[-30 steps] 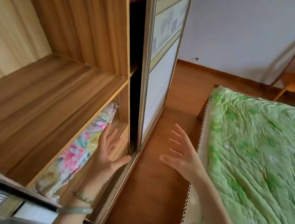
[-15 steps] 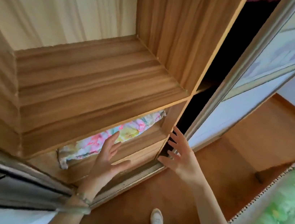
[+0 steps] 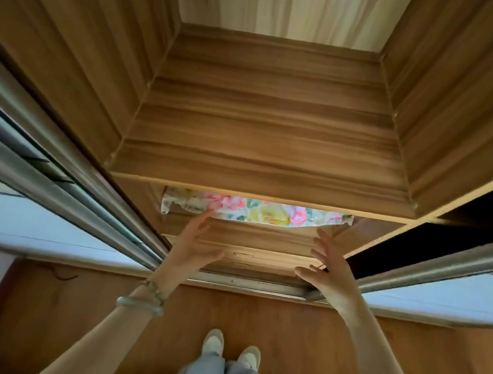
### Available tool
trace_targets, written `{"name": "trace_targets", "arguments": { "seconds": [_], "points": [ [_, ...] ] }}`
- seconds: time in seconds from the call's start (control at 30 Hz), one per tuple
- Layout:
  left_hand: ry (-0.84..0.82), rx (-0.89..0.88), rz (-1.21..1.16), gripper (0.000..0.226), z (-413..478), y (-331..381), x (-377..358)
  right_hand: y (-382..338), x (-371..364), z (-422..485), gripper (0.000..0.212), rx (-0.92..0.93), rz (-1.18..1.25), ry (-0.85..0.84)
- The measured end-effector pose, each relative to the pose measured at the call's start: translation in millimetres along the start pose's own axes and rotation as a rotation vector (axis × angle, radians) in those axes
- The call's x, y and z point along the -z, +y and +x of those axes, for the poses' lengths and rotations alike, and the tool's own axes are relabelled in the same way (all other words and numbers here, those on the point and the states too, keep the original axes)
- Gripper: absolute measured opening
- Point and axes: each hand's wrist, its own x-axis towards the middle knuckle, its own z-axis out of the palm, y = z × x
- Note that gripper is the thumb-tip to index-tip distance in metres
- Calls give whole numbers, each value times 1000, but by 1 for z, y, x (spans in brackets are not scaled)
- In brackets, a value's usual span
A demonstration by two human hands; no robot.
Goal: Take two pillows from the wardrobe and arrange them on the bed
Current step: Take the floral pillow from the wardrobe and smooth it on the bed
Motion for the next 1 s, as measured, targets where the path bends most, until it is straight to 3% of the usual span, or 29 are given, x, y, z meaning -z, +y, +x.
{"name": "trace_targets", "arguments": {
  "seconds": [0.13, 0.27, 0.43, 0.7, 0.83, 0.93, 1.0],
  "points": [
    [-1, 7, 134, 86, 14, -16, 8, 11, -2, 26, 88, -45, -19, -32],
    [-91, -55, 464, 85, 40, -44, 10, 39, -1, 59, 85, -13, -68, -3],
    [-109, -240, 885, 76, 94, -105, 9, 88, 1, 113, 80, 90, -301, -13],
    [-7, -391, 1194, 66, 169, -192, 4, 161, -1, 207, 80, 243, -651, -28],
    [30, -476, 1354, 77, 185, -211, 1, 185, -4, 233, 77, 479, -1081, 141],
    [104, -556, 1435, 81, 195, -218, 0, 195, -7, 247, 76, 647, -1247, 284],
    [151, -568, 1468, 81, 204, -221, -2, 198, -8, 257, 76, 645, -1291, 296]
  ]
}}
